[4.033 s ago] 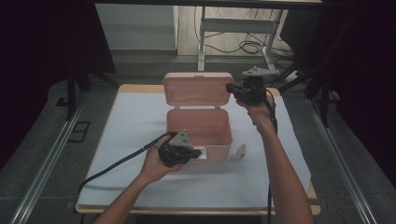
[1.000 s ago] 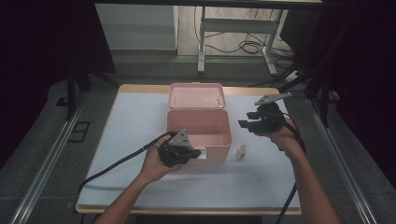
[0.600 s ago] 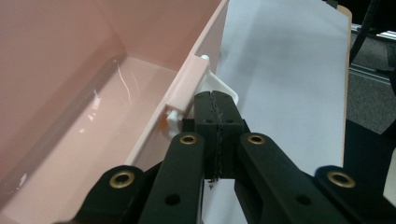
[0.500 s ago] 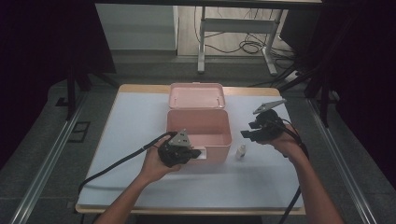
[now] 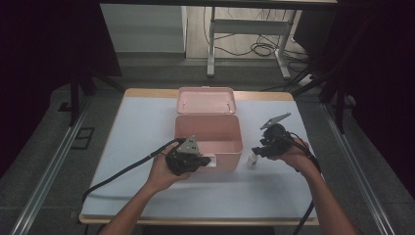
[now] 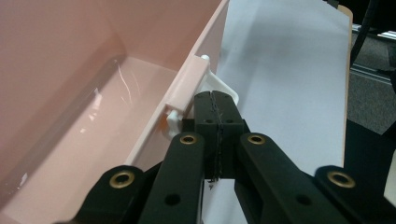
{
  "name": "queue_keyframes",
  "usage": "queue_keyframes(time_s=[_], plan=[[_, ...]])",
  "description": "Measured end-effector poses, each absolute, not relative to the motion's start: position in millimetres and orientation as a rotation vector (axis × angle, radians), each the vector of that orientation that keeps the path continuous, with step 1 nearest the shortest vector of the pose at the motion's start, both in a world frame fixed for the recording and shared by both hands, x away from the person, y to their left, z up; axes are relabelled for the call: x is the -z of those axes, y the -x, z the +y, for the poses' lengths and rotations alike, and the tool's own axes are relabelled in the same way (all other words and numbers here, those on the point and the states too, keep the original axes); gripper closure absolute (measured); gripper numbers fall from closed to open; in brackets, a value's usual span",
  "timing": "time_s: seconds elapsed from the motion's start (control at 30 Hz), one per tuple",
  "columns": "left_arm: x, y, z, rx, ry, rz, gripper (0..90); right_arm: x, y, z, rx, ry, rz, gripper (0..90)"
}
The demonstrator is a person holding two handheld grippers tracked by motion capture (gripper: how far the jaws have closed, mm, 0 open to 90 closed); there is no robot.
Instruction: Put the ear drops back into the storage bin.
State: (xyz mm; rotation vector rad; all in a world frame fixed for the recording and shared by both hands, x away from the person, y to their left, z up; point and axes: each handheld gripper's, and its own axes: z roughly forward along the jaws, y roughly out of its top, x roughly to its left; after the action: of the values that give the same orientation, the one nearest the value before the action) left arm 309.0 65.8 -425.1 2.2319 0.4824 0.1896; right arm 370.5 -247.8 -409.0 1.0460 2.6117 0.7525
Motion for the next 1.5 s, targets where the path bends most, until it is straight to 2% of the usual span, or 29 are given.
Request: queue_keyframes(time_s=[0.47, 0.87, 1.1, 1.5], plan=[[425.3, -308.2, 65.3, -0.189, -2.227, 0.492, 90.0, 445.8, -377.8, -233.0, -0.629, -1.063, 2.708, 50.9], [425.4, -308.3, 65.5, -0.191, -2.229, 0.487, 90.0, 459.1, -380.8, -229.6, -0.577, -1.071, 2.755, 53.1], [425.2, -308.4, 65.9, -0.195, -2.235, 0.480, 90.0, 468.1, -383.3, -228.9, -0.531, -1.084, 2.767, 57.9], [425.4, -308.3, 65.9, -0.197, -2.234, 0.480, 90.0, 464.2, -383.8, -231.0, -0.526, -1.097, 2.762, 60.0]])
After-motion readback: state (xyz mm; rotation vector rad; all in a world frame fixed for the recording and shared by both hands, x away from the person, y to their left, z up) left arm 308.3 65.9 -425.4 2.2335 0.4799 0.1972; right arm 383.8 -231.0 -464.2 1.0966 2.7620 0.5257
